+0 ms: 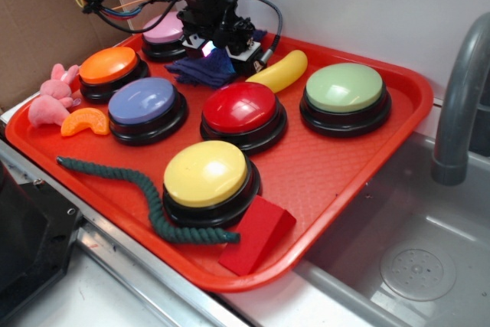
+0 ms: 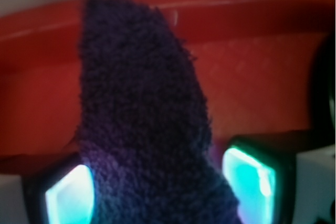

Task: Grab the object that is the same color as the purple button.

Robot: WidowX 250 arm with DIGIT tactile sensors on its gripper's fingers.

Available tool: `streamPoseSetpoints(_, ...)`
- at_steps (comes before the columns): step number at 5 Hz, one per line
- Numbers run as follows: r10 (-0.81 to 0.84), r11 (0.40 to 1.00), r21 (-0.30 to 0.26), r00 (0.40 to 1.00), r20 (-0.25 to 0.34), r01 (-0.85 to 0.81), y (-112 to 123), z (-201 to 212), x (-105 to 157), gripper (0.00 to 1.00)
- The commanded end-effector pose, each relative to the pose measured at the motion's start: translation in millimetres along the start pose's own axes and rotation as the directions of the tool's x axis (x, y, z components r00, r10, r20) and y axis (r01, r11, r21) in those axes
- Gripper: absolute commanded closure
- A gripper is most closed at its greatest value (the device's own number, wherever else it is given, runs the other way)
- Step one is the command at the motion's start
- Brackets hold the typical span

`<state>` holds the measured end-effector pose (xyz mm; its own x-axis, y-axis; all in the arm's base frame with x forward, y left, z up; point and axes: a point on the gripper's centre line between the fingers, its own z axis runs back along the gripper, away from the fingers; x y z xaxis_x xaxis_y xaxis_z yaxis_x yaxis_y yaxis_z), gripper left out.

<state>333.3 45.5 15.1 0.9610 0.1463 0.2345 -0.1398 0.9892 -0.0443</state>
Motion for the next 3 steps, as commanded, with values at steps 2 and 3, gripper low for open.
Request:
streamPoseSetpoints(2,0.028,0.999,0.020,0.999,0.025,-0.029,-4,3,4,1.00)
streamPoseSetpoints(3,0.007,1.000,0.020,1.000,0.015,-0.008,-3,13,2,1.00)
